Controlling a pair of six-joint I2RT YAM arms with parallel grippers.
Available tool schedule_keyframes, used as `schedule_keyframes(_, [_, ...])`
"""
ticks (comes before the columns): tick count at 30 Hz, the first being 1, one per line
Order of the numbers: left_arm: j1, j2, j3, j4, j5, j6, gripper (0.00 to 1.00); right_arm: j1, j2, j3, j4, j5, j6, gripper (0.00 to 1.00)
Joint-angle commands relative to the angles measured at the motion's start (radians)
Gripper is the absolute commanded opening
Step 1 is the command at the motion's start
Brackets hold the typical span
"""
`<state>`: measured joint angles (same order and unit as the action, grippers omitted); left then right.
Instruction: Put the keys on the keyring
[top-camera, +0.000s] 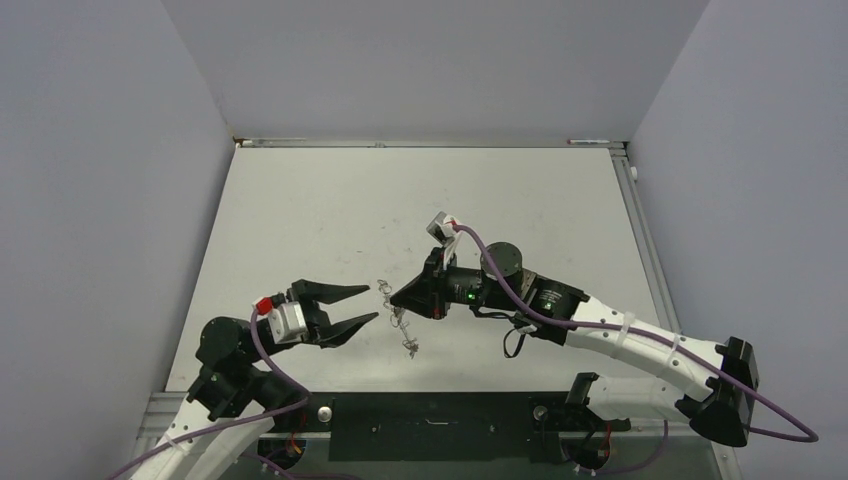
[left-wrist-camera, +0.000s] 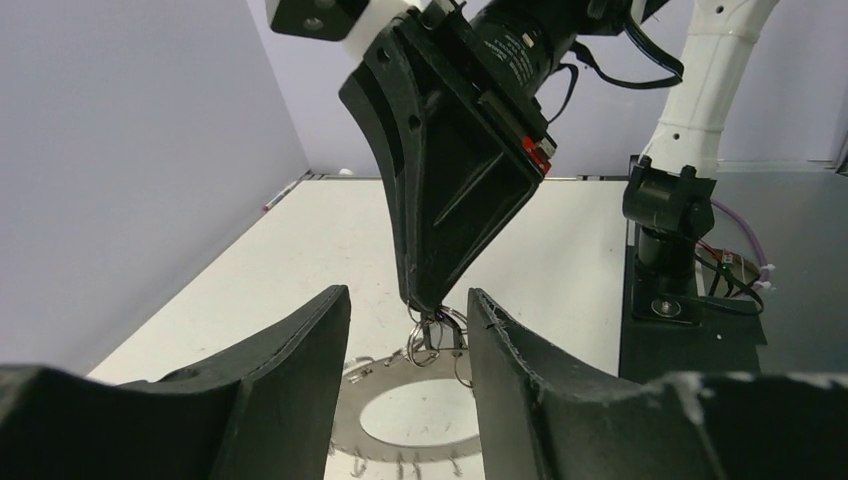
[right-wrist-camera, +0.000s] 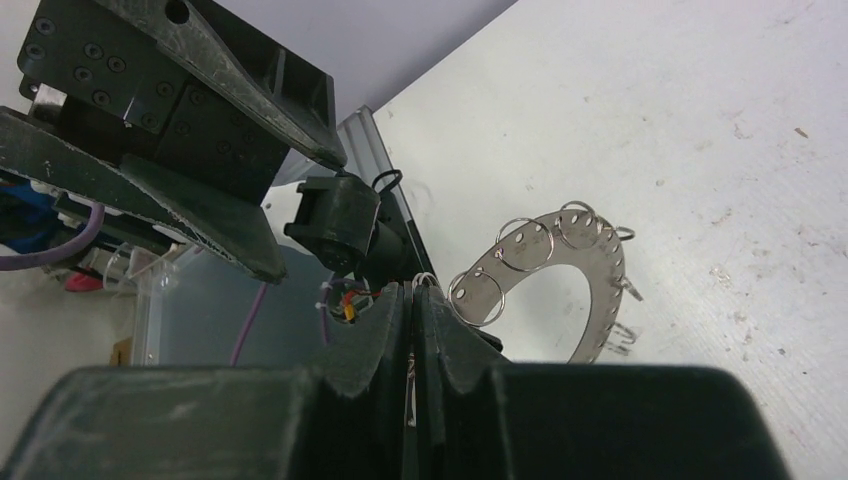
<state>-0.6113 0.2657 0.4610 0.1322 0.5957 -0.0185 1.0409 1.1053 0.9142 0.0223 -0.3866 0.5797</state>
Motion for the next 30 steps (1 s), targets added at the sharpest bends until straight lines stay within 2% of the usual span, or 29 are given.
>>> schedule_keyframes(1, [0.007, 0.03, 0.051, -0.029, 0.071, 0.011, 0.44, -0.006, -0.027, 0.083, -0.019, -0.044, -0.094, 0.05])
schedule_keyframes(8, [0.005, 0.101, 0.054, -0.015, 0.188, -0.003, 0.38, -0.005, -0.049, 0.106, -0.093, -0.063, -0.146, 0.05])
schedule_keyframes(25, [0.004, 0.236, 0.061, 0.03, 0.231, -0.05, 0.37, -0.006, -0.08, 0.094, -0.078, -0.08, -0.161, 0.05])
schedule_keyframes(30, [0.002, 0.248, 0.057, 0.057, 0.242, -0.065, 0.3, -0.005, -0.072, 0.092, -0.066, -0.088, -0.159, 0.05])
